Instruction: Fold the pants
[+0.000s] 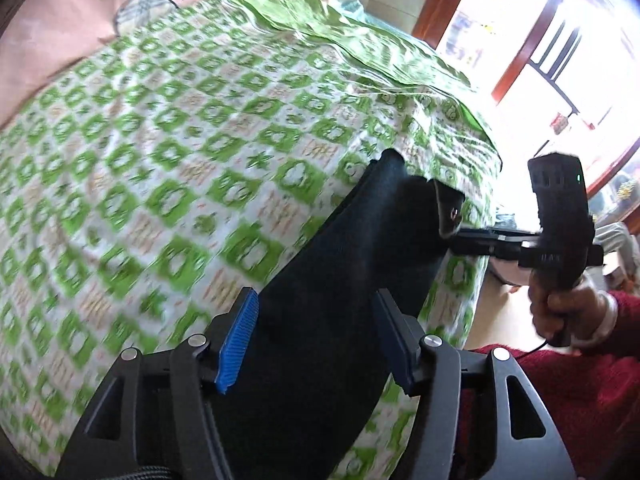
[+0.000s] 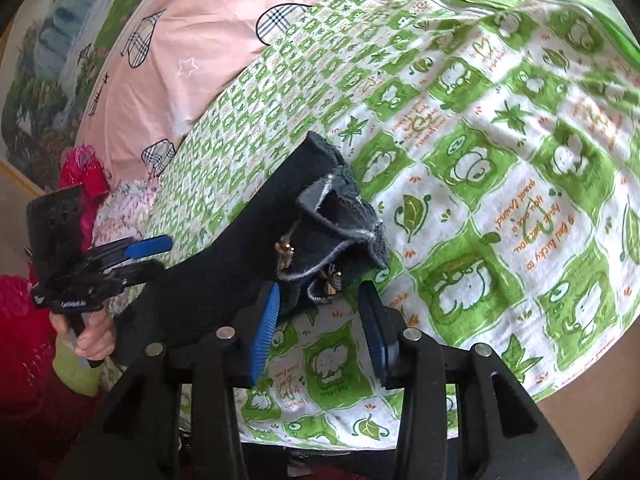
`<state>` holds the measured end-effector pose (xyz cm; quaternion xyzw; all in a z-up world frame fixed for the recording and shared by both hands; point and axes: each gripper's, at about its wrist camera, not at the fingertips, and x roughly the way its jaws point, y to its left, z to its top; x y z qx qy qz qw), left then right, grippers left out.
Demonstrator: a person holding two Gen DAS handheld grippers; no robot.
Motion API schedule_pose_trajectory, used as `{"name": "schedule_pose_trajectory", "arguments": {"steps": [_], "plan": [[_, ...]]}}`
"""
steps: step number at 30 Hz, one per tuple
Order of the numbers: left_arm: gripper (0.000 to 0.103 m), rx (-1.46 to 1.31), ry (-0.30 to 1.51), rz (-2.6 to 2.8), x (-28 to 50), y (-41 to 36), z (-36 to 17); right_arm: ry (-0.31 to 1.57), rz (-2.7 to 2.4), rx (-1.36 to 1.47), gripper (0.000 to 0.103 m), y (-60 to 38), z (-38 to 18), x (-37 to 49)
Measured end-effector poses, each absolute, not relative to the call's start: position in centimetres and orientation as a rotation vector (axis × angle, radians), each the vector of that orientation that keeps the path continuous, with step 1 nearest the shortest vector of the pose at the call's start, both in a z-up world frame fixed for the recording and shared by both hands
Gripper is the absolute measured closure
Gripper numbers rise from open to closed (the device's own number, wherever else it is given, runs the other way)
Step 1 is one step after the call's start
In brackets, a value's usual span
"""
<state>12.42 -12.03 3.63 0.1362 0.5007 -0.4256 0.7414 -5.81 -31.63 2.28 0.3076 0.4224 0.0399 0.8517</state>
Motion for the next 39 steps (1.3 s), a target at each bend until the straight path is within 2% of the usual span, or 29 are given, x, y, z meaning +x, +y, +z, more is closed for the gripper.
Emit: {"name": "schedule_pose_trajectory", "arguments": {"steps": [4,5,6,10,12,15,16,17,18,26,33,39], "plan": [[0.043,0.301,1.155,-0.988,14.8,-15.9,2.1,0.843,0.092,0.721,0.062,-31.8,1.3,-5.3],[0.043,0.309,1.171,-1.002,15.2,-17.0,1.7,0.840,0.085,0.717,0.072,-31.8,1.2,-5.2],[0.043,0.320,1.182,-1.011,15.6,-18.1,1.2,0.839,0.081,0.706,0.090,-31.8,1.2,-5.1],[0.043,0.375,1.228,-1.042,16.1,-21.7,-0.6,0.802,0.105,0.781,0.092,-33.4,0.7,-5.9],[0.049,0.389,1.255,-1.063,16.3,-23.1,-1.8,0.801,0.110,0.776,0.092,-33.3,0.6,-6.1],[0.052,0.366,1.292,-1.086,16.7,-24.6,-3.0,0.803,0.112,0.745,0.092,-33.0,0.9,-6.3],[0.058,0.346,1.287,-1.099,17.0,-24.8,-2.9,0.802,0.116,0.745,0.092,-33.0,0.9,-6.3],[0.077,0.307,1.290,-1.123,17.3,-24.8,-2.7,0.802,0.119,0.743,0.092,-33.0,1.0,-6.2],[0.089,0.262,1.302,-1.143,17.6,-24.6,-2.5,0.804,0.124,0.733,0.092,-32.8,1.2,-6.2],[0.092,0.227,1.150,-1.120,15.5,-21.3,2.5,0.750,0.236,0.622,0.092,-30.1,5.0,-5.7],[0.092,0.146,1.022,-1.050,13.1,-15.0,8.0,0.706,0.457,0.508,0.092,-24.3,9.3,-4.6],[0.092,0.101,0.939,-0.973,10.5,-8.9,10.6,0.731,0.621,0.432,0.091,-18.5,9.9,-3.3]]}}
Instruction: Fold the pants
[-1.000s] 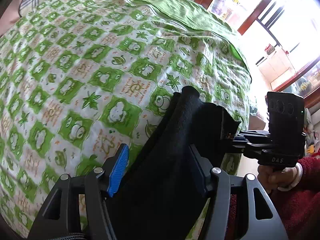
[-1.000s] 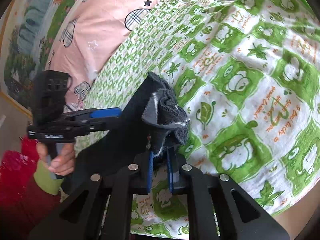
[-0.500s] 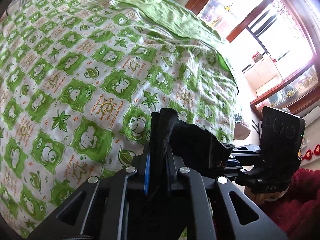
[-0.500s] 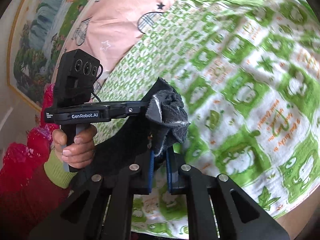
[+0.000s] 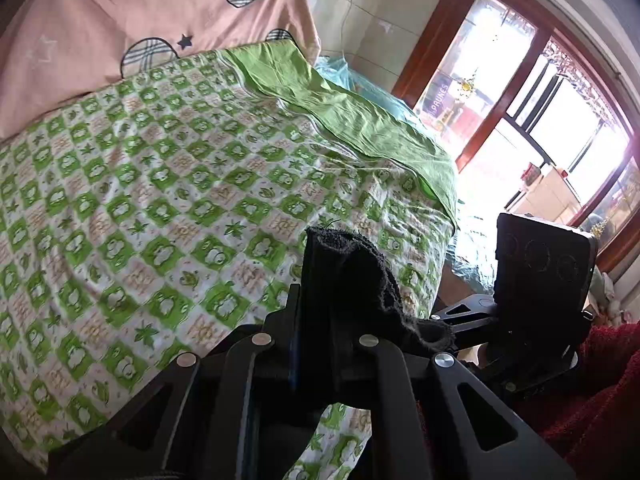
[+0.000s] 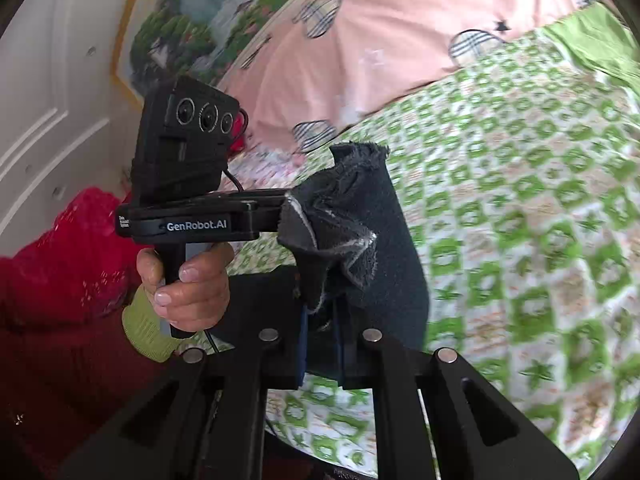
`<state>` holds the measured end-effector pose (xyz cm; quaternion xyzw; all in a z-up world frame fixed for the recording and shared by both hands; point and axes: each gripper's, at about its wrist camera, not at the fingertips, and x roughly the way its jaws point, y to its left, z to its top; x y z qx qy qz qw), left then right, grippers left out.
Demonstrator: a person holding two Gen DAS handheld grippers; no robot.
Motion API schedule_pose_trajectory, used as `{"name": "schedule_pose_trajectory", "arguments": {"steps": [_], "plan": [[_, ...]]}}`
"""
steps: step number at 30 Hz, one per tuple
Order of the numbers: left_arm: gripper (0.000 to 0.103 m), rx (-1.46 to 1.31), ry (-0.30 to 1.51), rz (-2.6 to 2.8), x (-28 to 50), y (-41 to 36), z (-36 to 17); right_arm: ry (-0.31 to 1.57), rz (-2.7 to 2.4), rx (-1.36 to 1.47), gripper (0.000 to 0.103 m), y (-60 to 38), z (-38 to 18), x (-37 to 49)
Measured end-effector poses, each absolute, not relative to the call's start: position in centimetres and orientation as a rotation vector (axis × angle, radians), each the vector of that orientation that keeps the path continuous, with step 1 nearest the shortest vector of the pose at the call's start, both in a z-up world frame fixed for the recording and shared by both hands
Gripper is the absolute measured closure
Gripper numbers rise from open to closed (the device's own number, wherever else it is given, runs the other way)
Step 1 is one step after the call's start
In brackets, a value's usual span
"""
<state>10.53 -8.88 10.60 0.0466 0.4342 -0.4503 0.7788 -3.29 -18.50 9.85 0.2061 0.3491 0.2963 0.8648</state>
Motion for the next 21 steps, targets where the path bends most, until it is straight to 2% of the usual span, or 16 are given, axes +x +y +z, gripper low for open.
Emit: {"name": "schedule_pose_trajectory", "arguments": {"steps": [7,10,21], "plan": [[0.093,-0.004,0.931,-0.849,9.2,-1.8,8.8,0.807,0.725,0.370,0.091,-13.1,7.9,-1.1],[0.097,-0.073,0.945,-0.797,8.8,1.1,6.9,0.856,0.750,0.341,0.091,-11.3,6.5,-0.2],[0.097,-0.223,1.024,-0.660,8.5,6.3,0.8,1.001,0.755,0.222,0.090,-7.3,2.7,1.6]]}}
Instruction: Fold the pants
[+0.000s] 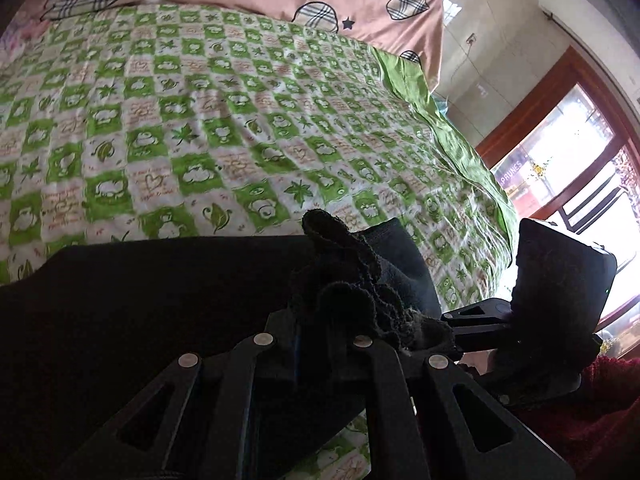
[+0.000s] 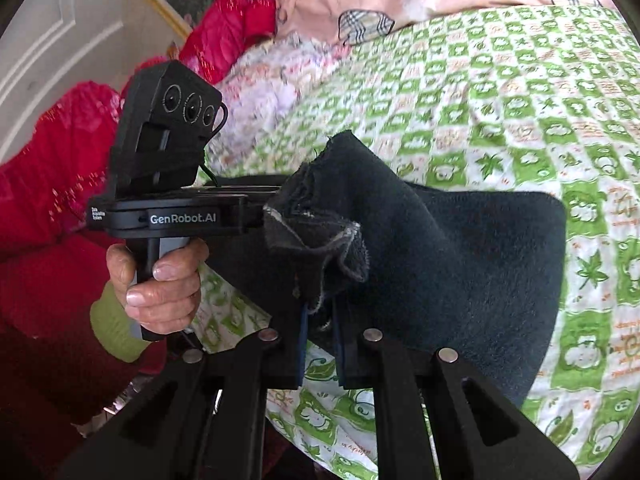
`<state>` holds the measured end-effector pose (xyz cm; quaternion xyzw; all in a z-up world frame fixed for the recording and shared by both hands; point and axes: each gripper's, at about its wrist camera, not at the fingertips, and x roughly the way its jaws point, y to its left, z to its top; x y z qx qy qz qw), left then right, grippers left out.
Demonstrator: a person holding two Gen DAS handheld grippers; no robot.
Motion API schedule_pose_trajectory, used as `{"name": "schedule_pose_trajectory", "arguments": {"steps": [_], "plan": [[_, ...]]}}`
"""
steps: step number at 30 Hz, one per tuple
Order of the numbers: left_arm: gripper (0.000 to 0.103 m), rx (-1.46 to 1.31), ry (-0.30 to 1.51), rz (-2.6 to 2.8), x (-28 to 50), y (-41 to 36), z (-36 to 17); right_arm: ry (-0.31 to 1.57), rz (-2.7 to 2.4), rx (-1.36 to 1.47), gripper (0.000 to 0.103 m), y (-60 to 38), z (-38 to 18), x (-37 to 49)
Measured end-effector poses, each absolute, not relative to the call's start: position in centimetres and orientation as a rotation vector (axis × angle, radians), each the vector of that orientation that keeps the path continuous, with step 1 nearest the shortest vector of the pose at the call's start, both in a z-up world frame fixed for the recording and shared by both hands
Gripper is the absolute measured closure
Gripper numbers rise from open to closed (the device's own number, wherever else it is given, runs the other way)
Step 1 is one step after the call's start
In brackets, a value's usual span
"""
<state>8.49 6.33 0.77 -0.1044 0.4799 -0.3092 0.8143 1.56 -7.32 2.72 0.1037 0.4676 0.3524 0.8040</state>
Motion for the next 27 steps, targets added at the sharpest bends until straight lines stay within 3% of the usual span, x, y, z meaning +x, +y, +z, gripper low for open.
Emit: {"name": "schedule_pose_trajectory", "arguments": {"steps": [12,21,27], "plan": [[0.093,-0.286,1.043,-0.592,8.7,7.7,-0.9,1.051,0.752,0.185,0.087,-6.3,1.9,1.8],[0.092,-0.374,1.017,-0.505,8.3,10.4,-1.1,1.073,0.792,0.181,0.070,-5.2,1.6,1.8],[0.081,-0.414,0.980,-0.437,6.2,12.6,-0.5,1.086,0.821,0.182,0.066,-4.5,1.9,1.8]]}}
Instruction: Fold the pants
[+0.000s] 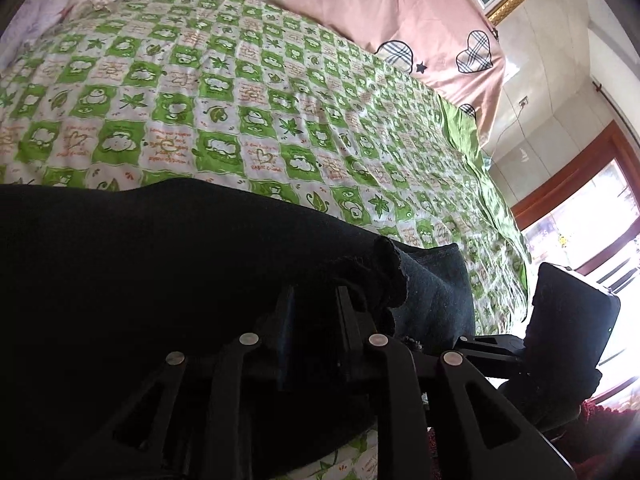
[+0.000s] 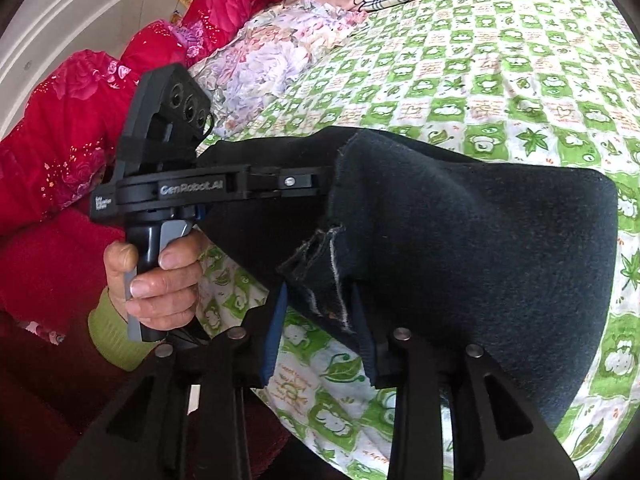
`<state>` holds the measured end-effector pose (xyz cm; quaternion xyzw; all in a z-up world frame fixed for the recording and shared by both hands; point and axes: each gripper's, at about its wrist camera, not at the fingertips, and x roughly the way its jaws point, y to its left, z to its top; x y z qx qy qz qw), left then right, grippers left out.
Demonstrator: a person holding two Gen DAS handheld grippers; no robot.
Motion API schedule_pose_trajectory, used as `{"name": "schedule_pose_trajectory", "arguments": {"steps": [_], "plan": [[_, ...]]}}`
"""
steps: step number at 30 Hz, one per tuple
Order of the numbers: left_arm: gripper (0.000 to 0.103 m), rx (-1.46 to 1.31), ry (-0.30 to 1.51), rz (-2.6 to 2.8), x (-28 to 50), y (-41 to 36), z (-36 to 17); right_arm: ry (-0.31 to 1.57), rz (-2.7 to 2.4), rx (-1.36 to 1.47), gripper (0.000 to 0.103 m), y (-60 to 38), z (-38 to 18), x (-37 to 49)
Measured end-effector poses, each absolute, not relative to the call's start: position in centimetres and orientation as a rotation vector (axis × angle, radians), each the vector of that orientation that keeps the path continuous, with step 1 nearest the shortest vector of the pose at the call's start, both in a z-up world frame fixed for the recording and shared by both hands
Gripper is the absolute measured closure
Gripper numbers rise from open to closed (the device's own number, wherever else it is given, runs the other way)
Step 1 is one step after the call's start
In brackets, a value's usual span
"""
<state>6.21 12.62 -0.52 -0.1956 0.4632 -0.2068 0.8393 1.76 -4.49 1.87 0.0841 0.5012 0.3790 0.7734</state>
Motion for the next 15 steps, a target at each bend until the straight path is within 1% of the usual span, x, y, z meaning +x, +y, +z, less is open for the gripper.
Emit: {"name": "schedule_pose_trajectory", "arguments": {"steps": [1,3,6,9,15], "plan": [[0.079,-0.419,0.970,-0.422,5.7,13.0,-0.3,1.086,0.828,0.185,0.066,-4.4,2.0,1.8],[0.068,-0.429,0.955,-0.391,4.7,13.7,-0.1,1.086,0.848,0.191,0.066,-4.1,2.4,1.8],[0.063,-0.451,0.931,-0.346,3.4,14.9,0.4,1.082,0.878,0.191,0.066,-3.3,3.0,1.9],[0.058,-0.477,0.910,-0.293,1.9,16.3,0.8,1.070,0.913,0.180,0.066,-2.3,3.7,2.0],[0.055,-0.570,0.855,-0.198,-1.7,20.0,1.4,1.054,0.971,0.150,0.065,0.3,4.6,2.7]]}}
